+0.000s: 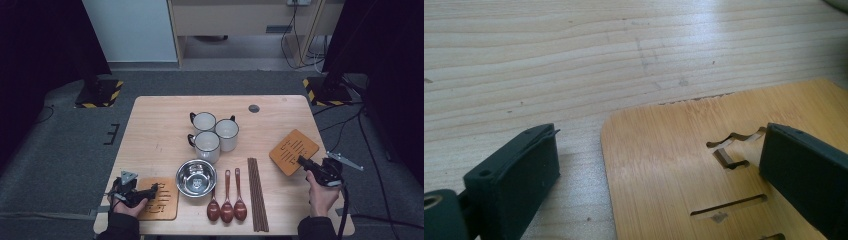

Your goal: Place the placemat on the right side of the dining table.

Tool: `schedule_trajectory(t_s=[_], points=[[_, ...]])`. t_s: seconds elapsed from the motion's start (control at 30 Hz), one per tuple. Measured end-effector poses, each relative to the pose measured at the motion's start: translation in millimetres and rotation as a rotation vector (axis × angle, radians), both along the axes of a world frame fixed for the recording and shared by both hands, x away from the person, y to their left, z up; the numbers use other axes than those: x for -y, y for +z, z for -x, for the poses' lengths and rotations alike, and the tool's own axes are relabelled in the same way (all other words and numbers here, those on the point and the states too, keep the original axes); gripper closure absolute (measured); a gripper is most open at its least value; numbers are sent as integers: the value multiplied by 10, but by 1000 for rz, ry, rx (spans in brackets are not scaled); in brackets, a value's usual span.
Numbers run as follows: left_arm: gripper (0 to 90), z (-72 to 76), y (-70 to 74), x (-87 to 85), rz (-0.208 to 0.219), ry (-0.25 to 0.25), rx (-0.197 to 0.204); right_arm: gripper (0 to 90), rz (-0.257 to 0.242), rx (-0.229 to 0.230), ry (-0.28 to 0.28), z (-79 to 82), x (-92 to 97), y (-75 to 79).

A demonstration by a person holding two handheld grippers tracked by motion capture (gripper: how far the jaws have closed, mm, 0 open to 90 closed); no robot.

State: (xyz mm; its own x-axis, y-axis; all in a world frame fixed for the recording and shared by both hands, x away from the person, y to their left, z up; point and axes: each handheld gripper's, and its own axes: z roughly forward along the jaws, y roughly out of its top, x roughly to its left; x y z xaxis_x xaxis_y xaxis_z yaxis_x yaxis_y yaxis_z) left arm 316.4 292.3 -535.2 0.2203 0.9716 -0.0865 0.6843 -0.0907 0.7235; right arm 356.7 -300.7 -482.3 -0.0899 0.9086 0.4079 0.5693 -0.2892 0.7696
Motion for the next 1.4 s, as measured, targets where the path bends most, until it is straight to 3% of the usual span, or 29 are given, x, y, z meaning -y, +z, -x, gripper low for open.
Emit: schedule_trajectory(t_s=[0.63, 1.4], points=[[17, 0, 0, 0, 0, 0, 0, 648, 13, -36, -11, 40, 26, -116], [17, 0, 0, 0, 0, 0, 0, 575, -9, -54, -22, 46, 69, -202]])
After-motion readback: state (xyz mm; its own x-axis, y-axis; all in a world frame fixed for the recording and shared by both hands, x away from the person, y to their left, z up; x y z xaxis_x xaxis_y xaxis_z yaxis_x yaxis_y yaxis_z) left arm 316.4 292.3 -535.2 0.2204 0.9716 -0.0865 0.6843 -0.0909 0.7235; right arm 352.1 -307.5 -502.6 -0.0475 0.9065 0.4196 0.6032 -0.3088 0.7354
